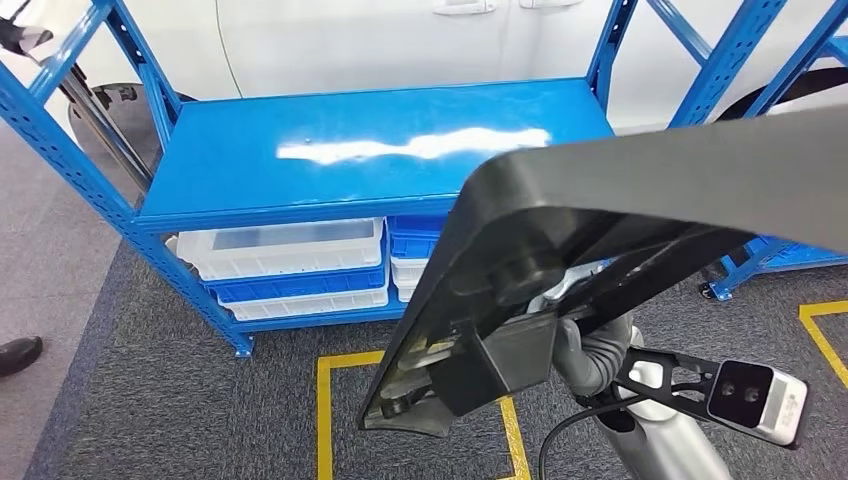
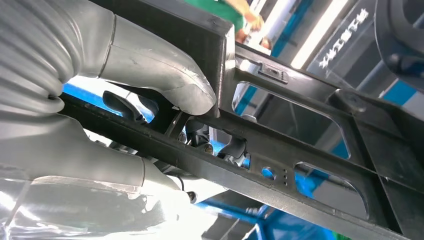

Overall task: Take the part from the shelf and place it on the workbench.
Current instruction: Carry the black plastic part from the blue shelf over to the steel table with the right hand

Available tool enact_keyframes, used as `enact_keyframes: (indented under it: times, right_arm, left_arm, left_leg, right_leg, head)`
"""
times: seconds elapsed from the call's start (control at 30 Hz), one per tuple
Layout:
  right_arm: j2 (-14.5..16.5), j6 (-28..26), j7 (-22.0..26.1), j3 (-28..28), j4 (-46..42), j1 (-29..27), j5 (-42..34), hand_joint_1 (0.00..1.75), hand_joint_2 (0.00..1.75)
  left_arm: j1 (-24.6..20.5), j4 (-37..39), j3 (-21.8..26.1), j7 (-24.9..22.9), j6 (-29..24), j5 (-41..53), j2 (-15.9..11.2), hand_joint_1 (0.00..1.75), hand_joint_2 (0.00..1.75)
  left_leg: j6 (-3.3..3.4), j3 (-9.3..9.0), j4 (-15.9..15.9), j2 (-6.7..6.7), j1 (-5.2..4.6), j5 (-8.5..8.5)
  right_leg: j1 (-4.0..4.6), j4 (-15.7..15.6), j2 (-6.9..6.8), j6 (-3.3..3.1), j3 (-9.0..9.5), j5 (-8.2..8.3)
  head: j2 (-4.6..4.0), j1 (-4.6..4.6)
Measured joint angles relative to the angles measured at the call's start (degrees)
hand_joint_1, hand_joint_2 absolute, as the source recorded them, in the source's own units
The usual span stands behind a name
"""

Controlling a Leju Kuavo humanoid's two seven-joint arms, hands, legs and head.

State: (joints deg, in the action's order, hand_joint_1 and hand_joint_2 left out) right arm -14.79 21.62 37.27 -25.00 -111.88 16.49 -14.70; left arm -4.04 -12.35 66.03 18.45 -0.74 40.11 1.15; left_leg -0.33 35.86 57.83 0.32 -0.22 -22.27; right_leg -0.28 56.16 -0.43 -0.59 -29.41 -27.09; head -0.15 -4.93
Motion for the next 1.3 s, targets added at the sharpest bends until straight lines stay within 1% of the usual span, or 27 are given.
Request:
enact_keyframes:
  times: [0.03, 0.13, 0.17, 0.2, 0.23, 0.3, 0.37, 0.4, 0.47, 0.5, 0.53, 0.63, 0.67, 0.7, 0.73, 0.77, 0.8, 0.83, 0.9, 0.93, 1.0, 1.03, 1.1, 1.17, 1.2, 1.23, 1.3]
  right_arm:
    - [-0.03, 0.22, 0.00, 0.00, 0.00, -0.06, 0.11, 1.75, 1.75]
    - [-0.03, 0.10, 0.00, 0.00, 0.01, -0.09, 0.85, 1.75, 1.75]
    - [-0.03, -0.04, 0.00, 0.00, 0.03, -0.09, 1.20, 1.75, 1.75]
    - [-0.03, -0.19, 0.00, -0.01, 0.06, -0.09, 1.48, 1.75, 1.75]
    - [-0.03, -0.37, 0.00, -0.01, 0.09, -0.08, 1.72, 1.75, 1.75]
    - [-0.03, -0.67, 0.00, -0.02, 0.16, 0.01, 2.06, 1.75, 1.75]
    - [-0.04, -0.77, 0.00, -0.07, 0.28, 0.34, 2.21, 1.75, 1.75]
    - [-0.05, -0.76, 0.00, -0.19, 0.39, 0.67, 2.14, 1.75, 1.75]
    - [-0.06, -0.76, 0.00, -0.59, 0.85, 1.51, 1.65, 1.75, 1.75]
    - [-0.06, -0.76, 0.01, -0.80, 1.18, 1.96, 1.22, 1.75, 1.75]
    - [-0.06, -0.76, 0.01, -0.98, 1.54, 2.41, 0.74, 1.75, 1.75]
    - [-0.02, -0.78, -0.12, -1.41, 2.38, 4.24, -1.01, 1.75, 1.75]
    - [0.00, -0.80, -0.23, -1.54, 2.54, 4.86, -1.53, 1.75, 1.75]
    - [0.01, -0.83, -0.36, -1.67, 2.64, 5.36, -1.94, 1.75, 1.75]
    - [0.00, -0.87, -0.51, -1.80, 2.70, 5.73, -2.26, 1.75, 1.75]
    - [0.00, -0.92, -0.72, -1.95, 2.74, 6.07, -2.51, 1.75, 1.75]
    - [0.00, -0.95, -0.93, -2.13, 2.74, 6.41, -2.75, 1.75, 1.75]
    - [0.00, -0.98, -1.17, -2.32, 2.73, 6.81, -2.95, 1.75, 1.75]
    - [0.00, -1.00, -1.50, -2.68, 2.68, 7.43, -3.21, 1.75, 1.75]
    - [-0.01, -1.01, -1.56, -2.86, 2.69, 7.62, -3.27, 1.75, 1.75]
    - [-0.03, -1.09, -1.58, -3.21, 2.77, 7.76, -3.07, 1.75, 1.75]
    - [-0.04, -1.15, -1.58, -3.34, 2.81, 7.78, -2.85, 1.75, 1.75]
    - [-0.08, -1.38, -1.56, -3.61, 2.86, 7.78, -2.28, 1.75, 1.75]
    - [-0.09, -1.69, -1.54, -3.87, 2.86, 7.61, -1.62, 1.75, 1.75]
    - [-0.10, -1.84, -1.52, -4.01, 2.86, 7.39, -1.15, 1.75, 1.75]
    - [-0.10, -1.98, -1.45, -4.14, 2.86, 7.11, -0.64, 1.75, 1.75]
    - [-0.10, -2.23, -1.12, -4.43, 2.84, 6.57, 0.25, 1.75, 1.75]
  left_arm:
    - [0.04, 0.00, 0.04, -0.06, -0.04, -0.01, 0.06, 0.00, 0.00]
    - [0.03, 0.00, 0.07, 0.08, -0.01, 0.10, 0.18, 0.00, 0.00]
    - [0.02, 0.00, 0.07, 0.22, 0.05, 0.17, 0.23, 0.00, 0.00]
    - [0.01, 0.00, 0.07, 0.36, 0.11, 0.25, 0.31, 0.00, 0.00]
    - [0.01, 0.00, 0.07, 0.46, 0.18, 0.33, 0.38, 0.00, 0.00]
    - [-0.12, 0.00, 0.07, 0.56, 0.37, 0.38, 0.50, 0.00, 0.00]
    - [-0.36, 0.00, 0.11, 0.43, 0.80, 0.07, 0.56, 0.00, 0.00]
    - [-0.45, 0.00, 0.20, 0.19, 1.23, -0.27, 0.59, 0.00, 0.00]
    - [-0.47, 0.00, 0.61, -0.69, 2.70, -1.15, 0.64, 0.00, 0.00]
    - [-0.50, 0.00, 0.92, -1.20, 3.73, -1.69, 0.70, 0.00, 0.00]
    - [-0.56, 0.00, 1.23, -1.67, 4.81, -2.24, 0.75, 0.00, 0.00]
    - [-0.80, 0.00, 2.25, -2.97, 7.83, -4.12, 0.85, 0.00, 0.00]
    - [-0.86, 0.00, 2.65, -3.45, 8.49, -4.66, 0.85, 0.00, 0.00]
    - [-0.92, 0.00, 3.02, -3.90, 8.88, -5.02, 0.86, 0.00, 0.00]
    - [-0.96, 0.00, 3.35, -4.38, 8.96, -5.24, 0.87, 0.00, 0.00]
    - [-0.98, 0.00, 3.67, -4.88, 8.73, -5.40, 0.88, 0.00, 0.00]
    - [-1.00, 0.00, 3.97, -5.36, 8.32, -5.54, 0.90, 0.00, 0.00]
    - [-1.02, 0.00, 4.27, -5.81, 7.78, -5.69, 0.93, 0.00, 0.00]
    - [-1.04, 0.00, 4.82, -6.73, 6.69, -6.07, 0.99, 0.00, 0.00]
    - [-1.06, 0.00, 5.10, -7.27, 6.20, -6.20, 1.02, 0.00, 0.00]
    - [-1.06, 0.00, 5.61, -8.30, 5.49, -6.22, 1.03, 0.00, 0.00]
    - [-1.04, 0.00, 5.73, -8.57, 5.35, -6.10, 1.03, 0.00, 0.00]
    - [-0.94, 0.00, 5.77, -8.79, 5.31, -5.71, 1.09, 0.00, 0.00]
    - [-0.93, 0.00, 5.77, -8.78, 5.53, -5.29, 1.16, 0.00, 0.00]
    - [-0.94, 0.00, 5.76, -8.71, 5.82, -5.02, 1.18, 0.00, 0.00]
    - [-0.95, 0.00, 5.74, -8.58, 6.19, -4.78, 1.19, 0.00, 0.00]
    - [-0.94, 0.00, 5.67, -8.19, 6.92, -4.23, 1.19, 0.00, 0.00]
  left_leg:
    - [-0.31, 0.62, 1.81, -0.07, 0.02, -1.75]
    - [-1.12, 3.17, 11.96, -0.22, 0.34, -9.97]
    - [-1.31, 3.49, 14.76, -0.22, 0.46, -11.20]
    - [-1.45, 3.08, 15.98, -0.22, 0.59, -10.94]
    - [-1.54, 1.86, 15.43, -0.22, 0.72, -9.59]
    - [-1.60, -3.20, 8.86, -0.35, 1.04, -6.83]
    - [-1.10, -8.10, 1.00, -0.72, 0.92, -7.10]
    - [-0.71, -9.14, -1.05, -0.91, 0.73, -7.68]
    - [0.33, -8.90, -1.72, -0.92, 0.37, -7.08]
    - [0.79, -8.49, -1.87, -0.81, 0.30, -6.46]
    - [1.35, -7.89, -1.95, -0.68, 0.28, -5.71]
    - [2.20, -5.35, -1.93, -0.45, 0.14, -3.38]
    - [2.23, -4.34, -1.82, -0.42, 0.04, -2.65]
    - [2.24, -3.26, -1.66, -0.41, -0.04, -1.93]
    - [2.20, -2.15, -1.46, -0.41, -0.09, -1.25]
    - [2.10, -1.03, -1.24, -0.44, -0.12, -0.62]
    - [1.97, -0.05, -0.98, -0.47, -0.12, -0.03]
    - [1.76, 0.78, -0.74, -0.51, -0.18, 0.46]
    - [1.23, 1.55, -0.46, -0.51, -0.21, 1.29]
    - [0.90, 1.63, -0.50, -0.49, -0.15, 1.73]
    - [0.18, 1.67, -0.58, -0.53, 0.03, 2.30]
    - [-0.17, 1.96, -0.11, -0.59, 0.09, 1.74]
    - [-0.82, 3.35, 3.76, -0.69, 0.34, -2.25]
    - [-1.43, 5.28, 10.72, -0.66, 0.60, -6.88]
    - [-1.65, 5.78, 13.55, -0.66, 0.73, -7.75]
    - [-1.80, 5.39, 14.49, -0.65, 0.82, -7.36]
    - [-1.83, 1.49, 10.16, -0.65, 0.95, -4.98]
  right_leg:
    - [-0.10, -0.19, -0.11, -0.46, -0.43, 0.60]
    - [0.05, -0.20, -0.25, -1.13, -2.49, 2.37]
    - [0.12, -0.10, -0.26, -1.11, -3.37, 2.99]
    - [0.14, 0.06, -0.26, -1.02, -4.30, 3.59]
    - [0.13, 0.27, -0.26, -0.90, -5.24, 4.16]
    - [0.11, 0.86, -0.23, -0.50, -7.03, 5.21]
    - [0.10, 1.30, -0.25, 0.13, -8.14, 6.20]
    - [0.01, 1.34, -0.27, 0.49, -8.36, 6.71]
    - [-0.29, 1.09, -0.26, 1.22, -8.58, 7.69]
    - [-0.46, 1.31, -0.20, 1.50, -8.93, 7.35]
    - [-0.56, 2.31, -0.15, 1.69, -9.49, 5.85]
    - [-0.65, 11.62, -0.08, 1.94, -12.01, -2.92]
    - [-0.64, 15.36, -0.08, 1.99, -12.50, -4.56]
    - [-0.62, 17.98, -0.08, 1.98, -12.38, -4.70]
    - [-0.58, 18.80, -0.08, 1.89, -11.45, -3.62]
    - [-0.52, 17.54, -0.08, 1.70, -9.51, -1.97]
    - [-0.43, 14.46, -0.11, 1.41, -6.65, -0.77]
    - [-0.22, 10.03, -0.17, 1.08, -3.20, -0.93]
    - [0.21, 2.58, -0.28, 0.55, 1.97, -2.94]
    - [0.46, 0.77, -0.29, 0.30, 2.98, -3.77]
    - [0.48, 0.17, -0.39, -0.39, 2.69, -3.07]
    - [0.37, 0.02, -0.47, -0.75, 2.41, -2.48]
    - [0.17, -0.27, -0.69, -1.39, 1.58, -1.30]
    - [0.27, -0.21, -0.70, -1.61, 0.47, -0.42]
    - [0.31, -0.11, -0.71, -1.53, -0.12, -0.03]
    - [0.31, 0.04, -0.71, -1.42, -0.69, 0.29]
    - [0.22, 0.53, -0.67, -1.11, -1.68, 0.75]
  head:
    - [-0.01, 0.00]
    - [0.00, -0.01]
    - [0.00, -0.01]
    - [0.01, -0.01]
    - [0.00, -0.01]
    - [0.01, -0.01]
    - [0.02, 0.00]
    - [0.02, 0.00]
    - [0.01, 0.01]
    - [0.01, 0.01]
    - [0.00, 0.01]
    - [0.01, 0.01]
    - [0.01, 0.01]
    - [0.01, 0.01]
    - [0.01, 0.02]
    - [0.00, 0.02]
    - [0.00, 0.01]
    - [0.00, 0.01]
    - [0.01, -0.01]
    - [0.01, -0.02]
    - [-0.01, -0.01]
    - [0.00, -0.02]
    - [0.00, -0.02]
    - [0.00, -0.03]
    - [0.01, -0.03]
    - [0.01, -0.03]
    - [0.01, -0.03]
